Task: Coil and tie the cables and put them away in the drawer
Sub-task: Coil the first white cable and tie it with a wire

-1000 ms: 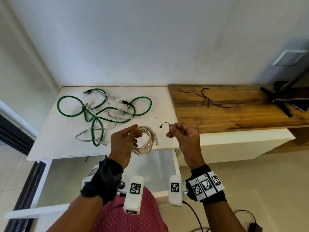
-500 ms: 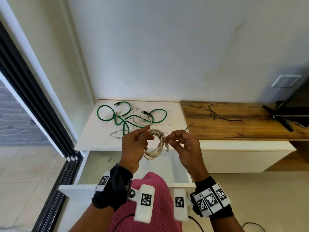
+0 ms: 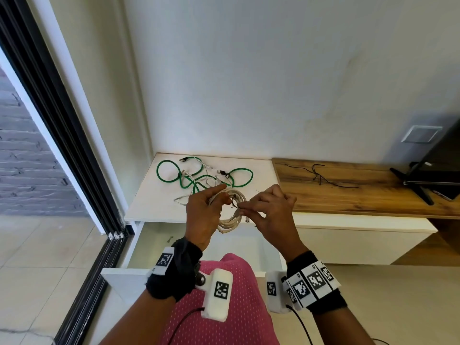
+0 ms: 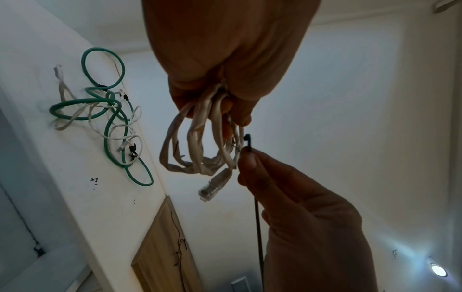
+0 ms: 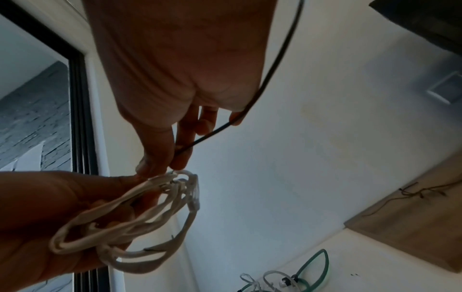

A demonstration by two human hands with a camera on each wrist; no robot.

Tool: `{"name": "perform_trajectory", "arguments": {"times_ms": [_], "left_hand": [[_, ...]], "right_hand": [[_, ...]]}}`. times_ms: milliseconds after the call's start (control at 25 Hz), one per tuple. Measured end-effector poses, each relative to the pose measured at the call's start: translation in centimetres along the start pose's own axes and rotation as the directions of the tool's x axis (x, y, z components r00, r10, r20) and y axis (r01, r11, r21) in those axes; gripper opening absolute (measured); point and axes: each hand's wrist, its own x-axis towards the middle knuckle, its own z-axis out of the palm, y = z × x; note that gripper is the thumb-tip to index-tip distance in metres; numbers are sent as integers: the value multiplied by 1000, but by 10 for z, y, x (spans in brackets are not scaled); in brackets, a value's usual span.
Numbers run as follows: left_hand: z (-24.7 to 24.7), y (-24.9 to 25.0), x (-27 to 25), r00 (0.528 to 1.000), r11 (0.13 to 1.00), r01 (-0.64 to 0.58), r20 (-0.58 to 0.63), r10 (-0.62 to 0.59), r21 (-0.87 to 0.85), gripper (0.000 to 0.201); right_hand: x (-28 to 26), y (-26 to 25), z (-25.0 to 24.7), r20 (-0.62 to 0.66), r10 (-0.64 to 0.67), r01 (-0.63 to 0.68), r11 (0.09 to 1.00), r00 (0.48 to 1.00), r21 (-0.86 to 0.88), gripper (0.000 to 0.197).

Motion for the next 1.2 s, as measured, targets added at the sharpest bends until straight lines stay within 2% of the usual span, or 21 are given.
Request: {"name": "perform_trajectory", "arguments": {"times_ms": [200, 320, 520, 680, 760, 920, 1040, 1120, 1160, 1200], "left_hand": [[-1, 1, -3, 1000, 1000, -10, -11, 10, 18, 16], [-2, 2, -3, 999, 997, -40, -11, 41, 63, 24], [-1, 0, -4, 994, 982, -110, -5, 112, 152, 26], [2, -7, -2, 989, 965, -144, -7, 149, 220, 15], [4, -11, 0, 989, 961, -141, -17, 149, 236, 17], [5, -14, -1, 989, 960, -141, -17, 149, 242, 20], [6, -13, -3, 989, 959, -145, -4, 151, 245, 20], [8, -12, -6, 990, 964, -138, 12, 139, 228, 20], [9, -10, -7, 992, 968, -127, 18, 126, 217, 21], [10, -9, -7, 993, 971, -116, 20, 115, 207, 21]], "right_hand": [[4, -6, 5, -13, -67, 65, 991, 998, -121, 12], [7, -9, 4, -7, -85, 83, 982, 996, -169, 17], [13, -19, 2, 159, -41, 75, 974, 986, -212, 29], [20, -24, 3, 273, 5, 59, 972, 962, -226, 23], [23, -28, 2, 343, 41, 50, 966, 938, -252, 18], [22, -29, 0, 403, 71, 40, 965, 912, -258, 24], [19, -27, 5, 396, 147, -55, 970, 906, -235, 24], [18, -22, 8, 317, 289, -293, 956, 904, -36, 23], [17, -20, 9, 278, 362, -400, 912, 890, 94, 22], [15, -21, 10, 251, 379, -424, 891, 891, 162, 21]]}}
